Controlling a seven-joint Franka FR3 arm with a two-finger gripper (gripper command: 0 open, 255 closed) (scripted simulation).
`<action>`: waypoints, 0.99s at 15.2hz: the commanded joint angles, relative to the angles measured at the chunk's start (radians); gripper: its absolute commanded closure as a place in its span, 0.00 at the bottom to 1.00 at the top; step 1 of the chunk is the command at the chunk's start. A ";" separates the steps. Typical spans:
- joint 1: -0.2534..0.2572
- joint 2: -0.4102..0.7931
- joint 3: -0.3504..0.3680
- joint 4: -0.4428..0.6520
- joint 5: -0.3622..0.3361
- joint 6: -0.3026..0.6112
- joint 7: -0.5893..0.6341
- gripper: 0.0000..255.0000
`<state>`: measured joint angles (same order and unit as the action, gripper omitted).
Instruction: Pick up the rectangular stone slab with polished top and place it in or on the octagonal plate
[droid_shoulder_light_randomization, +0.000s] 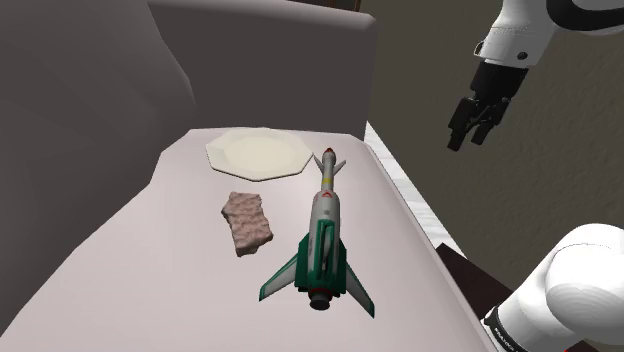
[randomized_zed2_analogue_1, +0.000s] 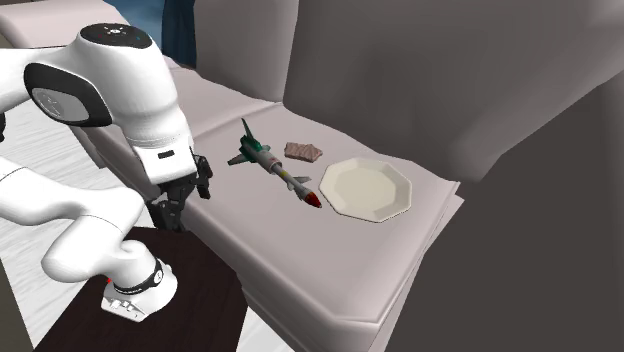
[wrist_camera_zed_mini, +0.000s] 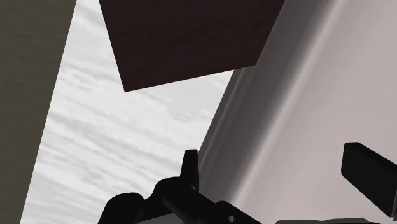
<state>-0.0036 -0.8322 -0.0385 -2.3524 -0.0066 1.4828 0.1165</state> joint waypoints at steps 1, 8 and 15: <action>0.000 0.000 0.000 0.000 0.000 0.000 0.000 0.00; 0.050 0.065 0.155 -0.021 0.097 0.130 0.154 0.00; 0.082 0.191 0.312 0.019 0.156 0.267 0.306 0.00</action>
<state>0.0749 -0.6673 0.2485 -2.3438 0.1423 1.7252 0.3972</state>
